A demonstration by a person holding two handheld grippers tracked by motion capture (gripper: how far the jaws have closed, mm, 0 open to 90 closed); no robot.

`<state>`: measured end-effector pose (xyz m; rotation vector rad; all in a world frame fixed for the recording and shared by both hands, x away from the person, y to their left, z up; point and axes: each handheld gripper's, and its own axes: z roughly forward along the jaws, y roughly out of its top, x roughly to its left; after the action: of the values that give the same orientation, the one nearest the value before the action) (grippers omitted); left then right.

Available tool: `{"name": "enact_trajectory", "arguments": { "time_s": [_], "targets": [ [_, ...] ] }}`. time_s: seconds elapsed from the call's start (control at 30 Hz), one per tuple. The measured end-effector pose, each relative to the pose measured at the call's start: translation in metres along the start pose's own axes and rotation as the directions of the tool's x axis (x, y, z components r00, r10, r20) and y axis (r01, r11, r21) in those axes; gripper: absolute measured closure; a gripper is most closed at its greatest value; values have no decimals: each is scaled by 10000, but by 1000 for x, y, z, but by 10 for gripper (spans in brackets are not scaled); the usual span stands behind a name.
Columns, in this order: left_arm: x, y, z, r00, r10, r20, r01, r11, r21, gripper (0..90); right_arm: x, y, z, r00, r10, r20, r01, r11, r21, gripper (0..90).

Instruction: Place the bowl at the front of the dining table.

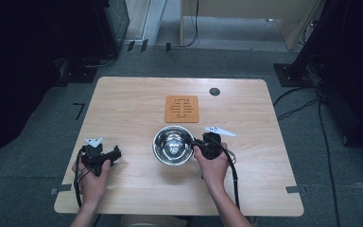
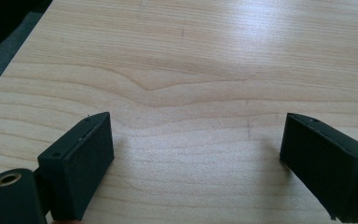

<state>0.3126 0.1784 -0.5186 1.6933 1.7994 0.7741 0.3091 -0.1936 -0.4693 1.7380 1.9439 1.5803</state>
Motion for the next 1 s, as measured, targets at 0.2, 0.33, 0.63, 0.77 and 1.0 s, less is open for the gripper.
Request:
{"name": "enact_trajectory", "arguments": {
  "time_s": [0.2,0.33,0.63,0.77,1.0],
  "targets": [
    [0,0,0,10000,4,0,-4,10000,2,93,-10,17,12,9990,294,336,-290,9995,-115,843],
    [0,0,0,10000,0,-3,0,10000,3,93,-16,28,18,9975,379,588,-365,9990,-256,843],
    [0,0,0,10000,19,-4,-19,10000,18,93,-23,44,33,9943,628,856,-600,9976,-346,843],
    [0,0,0,10000,17,-2,-17,10000,14,93,-25,51,41,9923,676,1034,-644,9974,-334,844],
    [0,0,0,10000,18,-2,-18,10000,9,93,-32,65,57,9864,908,1372,-853,9953,-461,843]
  ]
}}
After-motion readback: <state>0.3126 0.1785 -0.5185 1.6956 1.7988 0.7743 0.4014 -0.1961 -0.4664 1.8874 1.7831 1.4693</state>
